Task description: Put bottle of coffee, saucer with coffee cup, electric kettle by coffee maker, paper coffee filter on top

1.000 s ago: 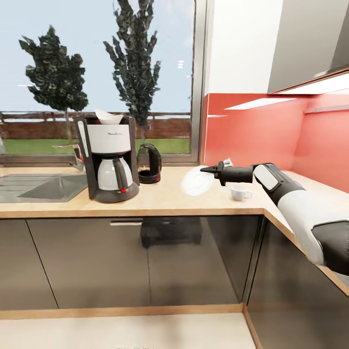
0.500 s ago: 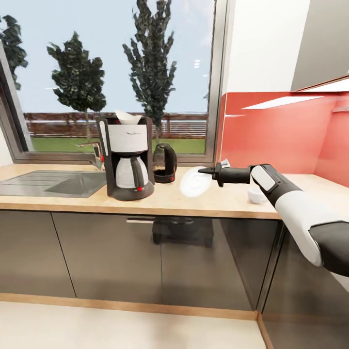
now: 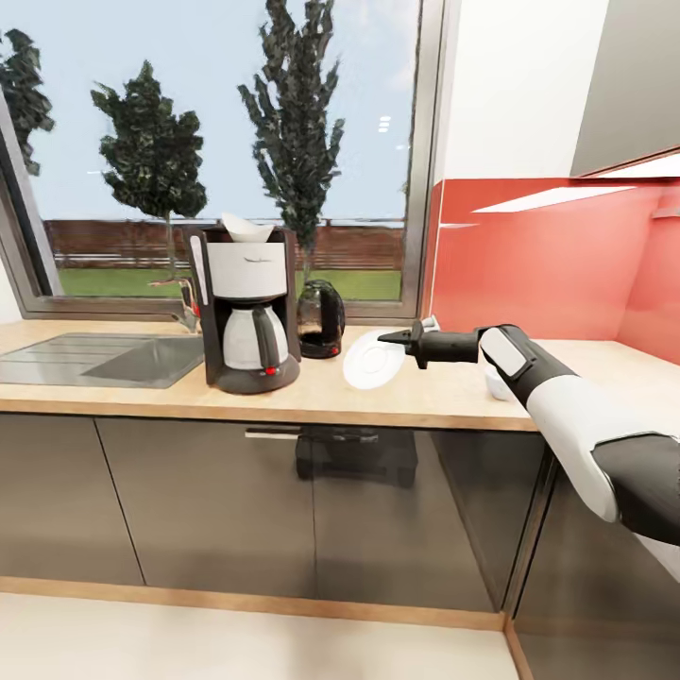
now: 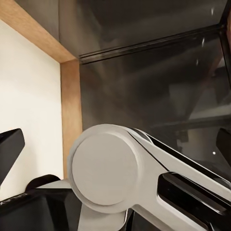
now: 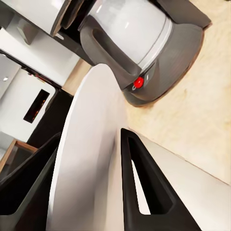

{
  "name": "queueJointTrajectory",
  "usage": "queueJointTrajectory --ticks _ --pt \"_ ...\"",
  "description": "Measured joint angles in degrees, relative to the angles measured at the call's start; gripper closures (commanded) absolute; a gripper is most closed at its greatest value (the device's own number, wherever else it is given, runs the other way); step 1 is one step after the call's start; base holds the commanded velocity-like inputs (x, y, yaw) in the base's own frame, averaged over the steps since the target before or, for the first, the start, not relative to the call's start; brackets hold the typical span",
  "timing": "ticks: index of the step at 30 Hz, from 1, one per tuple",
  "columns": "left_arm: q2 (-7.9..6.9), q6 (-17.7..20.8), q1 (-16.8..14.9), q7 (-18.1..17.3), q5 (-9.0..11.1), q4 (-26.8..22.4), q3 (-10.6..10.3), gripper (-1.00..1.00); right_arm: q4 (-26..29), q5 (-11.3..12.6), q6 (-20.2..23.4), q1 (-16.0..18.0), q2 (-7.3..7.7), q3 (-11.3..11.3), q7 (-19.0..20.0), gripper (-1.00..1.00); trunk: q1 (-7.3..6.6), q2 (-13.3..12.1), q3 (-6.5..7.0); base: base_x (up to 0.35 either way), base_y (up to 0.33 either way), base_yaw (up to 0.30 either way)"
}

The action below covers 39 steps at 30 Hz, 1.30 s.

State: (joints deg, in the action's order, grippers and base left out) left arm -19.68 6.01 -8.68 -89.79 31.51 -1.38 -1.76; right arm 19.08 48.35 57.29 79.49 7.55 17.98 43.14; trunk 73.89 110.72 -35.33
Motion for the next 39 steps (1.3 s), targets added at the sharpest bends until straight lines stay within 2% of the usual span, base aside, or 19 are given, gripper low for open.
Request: queueJointTrajectory --ticks 7,11,15,35,39 --pt "0.0 -0.02 0.0 0.0 0.0 -0.01 0.02 -1.0 -1.31 -0.27 -0.14 -0.01 -0.42 0.08 -0.13 1.0 0.0 0.0 0.0 0.021 0.013 0.0" --pt "0.0 0.02 0.0 -0.02 0.0 -0.01 0.02 -1.0 -4.16 -0.14 -0.12 0.0 -2.07 0.05 -0.18 1.0 -0.01 0.0 0.0 0.127 0.141 0.0" --pt "0.0 0.0 0.0 -0.01 0.0 -0.01 0.0 -1.0 -4.63 -0.15 -0.18 0.0 -2.47 0.05 -0.18 1.0 0.0 0.0 0.0 0.056 0.06 0.0" --pt "0.0 -0.02 0.0 0.0 0.0 -0.01 0.01 -1.0 -5.19 0.5 -0.75 0.0 -3.02 -0.04 -0.43 1.0 -0.01 0.0 0.0 0.055 0.023 0.0" --pt "0.0 -0.02 0.0 0.0 0.0 -0.01 0.0 -1.0 -7.02 0.5 -0.85 0.0 -3.03 -0.02 -0.43 1.0 0.0 0.0 0.0 0.051 0.0 0.0"
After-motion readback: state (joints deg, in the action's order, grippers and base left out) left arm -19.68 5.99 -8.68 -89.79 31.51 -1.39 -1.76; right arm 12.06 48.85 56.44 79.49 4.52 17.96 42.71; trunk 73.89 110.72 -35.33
